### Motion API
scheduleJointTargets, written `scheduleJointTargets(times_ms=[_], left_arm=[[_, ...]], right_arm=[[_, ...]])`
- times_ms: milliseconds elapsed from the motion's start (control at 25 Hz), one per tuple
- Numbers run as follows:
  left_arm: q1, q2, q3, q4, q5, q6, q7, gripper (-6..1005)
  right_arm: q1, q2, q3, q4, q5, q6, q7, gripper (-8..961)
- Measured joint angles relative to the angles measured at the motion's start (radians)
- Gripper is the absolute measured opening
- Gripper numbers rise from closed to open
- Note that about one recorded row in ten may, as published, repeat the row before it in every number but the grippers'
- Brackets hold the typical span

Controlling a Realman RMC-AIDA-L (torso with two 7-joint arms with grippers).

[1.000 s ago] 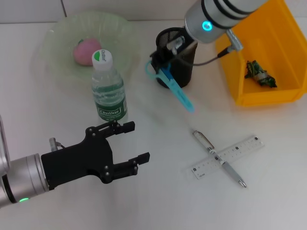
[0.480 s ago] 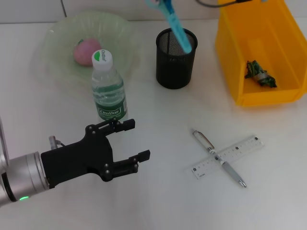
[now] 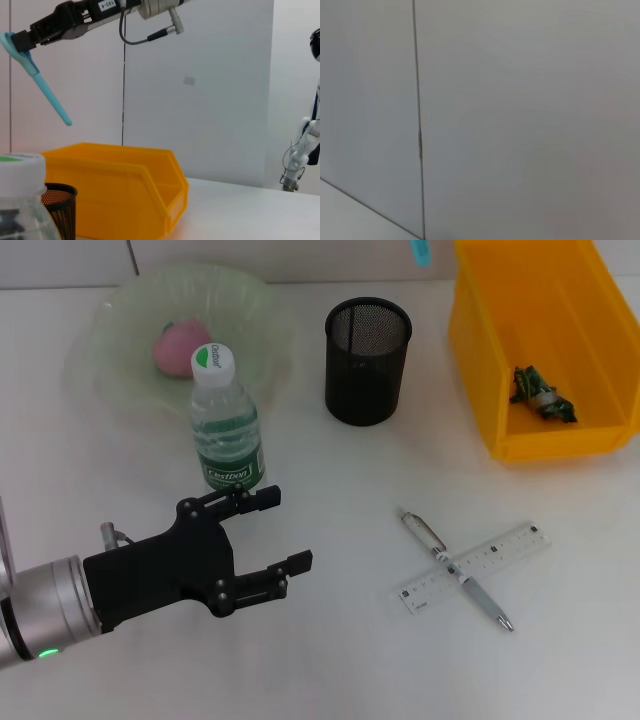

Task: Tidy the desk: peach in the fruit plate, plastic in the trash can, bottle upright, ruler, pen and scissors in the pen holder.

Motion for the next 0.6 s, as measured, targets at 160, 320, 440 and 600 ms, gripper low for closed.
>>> scheduleJointTargets(times_ms=[160,320,440,600], left_arm=[[0.0,0.0,-0.001,0.0,-0.001,0.0,0.0,768],[-0.004,0.001,-0.005,0.0,-0.001,0.001,0.0,768],[-0.004,0.002,-0.007,0.0,-0.002,0.001,-0.001,768],[-0.005,0.002,-0.007,0.0,-0.002,0.002,-0.001,768]], right_arm=[[-0.034,-0.002,-0.064,0.018,0.007,0.102,-0.002,162],[-0.064,0.0,-0.126,0.058,0.034,0.191,-0.003,166],[-0.079,0.0,-0.174,0.1,0.052,0.265,-0.003,170],[-0.077,0.0,-0.222,0.172,0.072,0.338,-0.003,174]])
